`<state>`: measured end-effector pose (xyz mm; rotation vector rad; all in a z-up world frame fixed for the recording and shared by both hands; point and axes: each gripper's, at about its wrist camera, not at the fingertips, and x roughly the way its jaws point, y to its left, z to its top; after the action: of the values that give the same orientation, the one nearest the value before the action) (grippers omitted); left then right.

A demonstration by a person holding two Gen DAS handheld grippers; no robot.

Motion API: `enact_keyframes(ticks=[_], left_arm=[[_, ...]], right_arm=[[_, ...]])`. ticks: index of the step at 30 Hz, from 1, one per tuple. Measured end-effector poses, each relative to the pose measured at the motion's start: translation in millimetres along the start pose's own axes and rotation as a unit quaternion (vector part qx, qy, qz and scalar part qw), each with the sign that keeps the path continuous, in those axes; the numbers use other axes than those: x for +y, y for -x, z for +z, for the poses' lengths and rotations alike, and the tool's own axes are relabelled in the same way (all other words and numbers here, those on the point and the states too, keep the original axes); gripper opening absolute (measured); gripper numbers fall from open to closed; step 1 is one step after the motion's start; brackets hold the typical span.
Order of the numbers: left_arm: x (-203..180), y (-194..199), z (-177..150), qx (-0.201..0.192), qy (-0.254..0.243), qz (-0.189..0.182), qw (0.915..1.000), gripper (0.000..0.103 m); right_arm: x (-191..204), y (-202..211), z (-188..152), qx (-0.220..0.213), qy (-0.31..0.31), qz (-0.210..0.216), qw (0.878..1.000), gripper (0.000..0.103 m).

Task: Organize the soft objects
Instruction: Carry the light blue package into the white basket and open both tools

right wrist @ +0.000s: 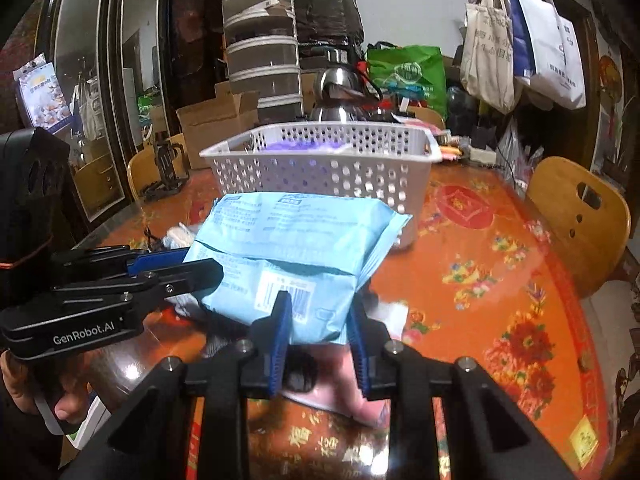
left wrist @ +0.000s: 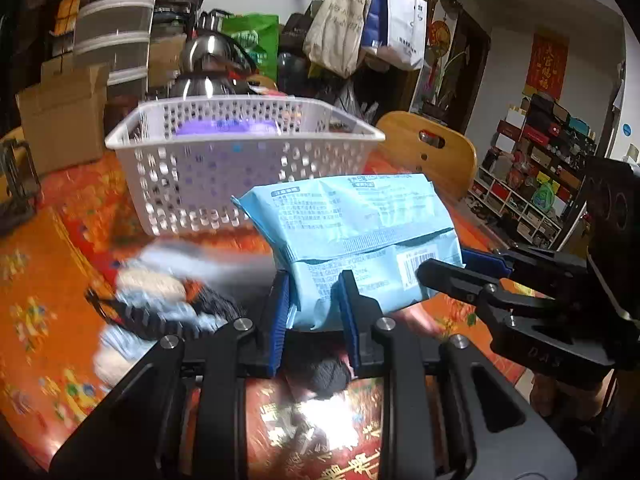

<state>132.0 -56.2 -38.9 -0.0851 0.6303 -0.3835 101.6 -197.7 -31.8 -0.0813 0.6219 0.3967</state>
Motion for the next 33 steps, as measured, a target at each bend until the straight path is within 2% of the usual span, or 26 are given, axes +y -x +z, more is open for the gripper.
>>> enact_keyframes(ticks=[6,12,21,28,33], left_arm=[[-1,14,31,-0.020,-0.006,0.015,0.9997,0.022],[5,21,77,-0.033,-0.009,0.018,0.9993,0.022],[16,11,149,-0.038,-0.022,0.051,0.9977,0.022],[34,-25,201,-0.020,-0.010,0.054,0.9983,0.022],[48,-65,222,0.003,-0.004,0.061,0.9981,0.022]], right_arm=[[3,6,29,-0.021,0.009,-0.002,1.000,0.026],[-2,5,65,-0.040,0.006,0.003,0.999,0.026],[-10,-15,123,-0.050,0.007,0.008,0.999,0.026],[-26,-43,164,-0.042,0.001,0.011,0.999,0.026],[-46,-79,182,-0.017,-0.011,0.014,1.000,0.026]])
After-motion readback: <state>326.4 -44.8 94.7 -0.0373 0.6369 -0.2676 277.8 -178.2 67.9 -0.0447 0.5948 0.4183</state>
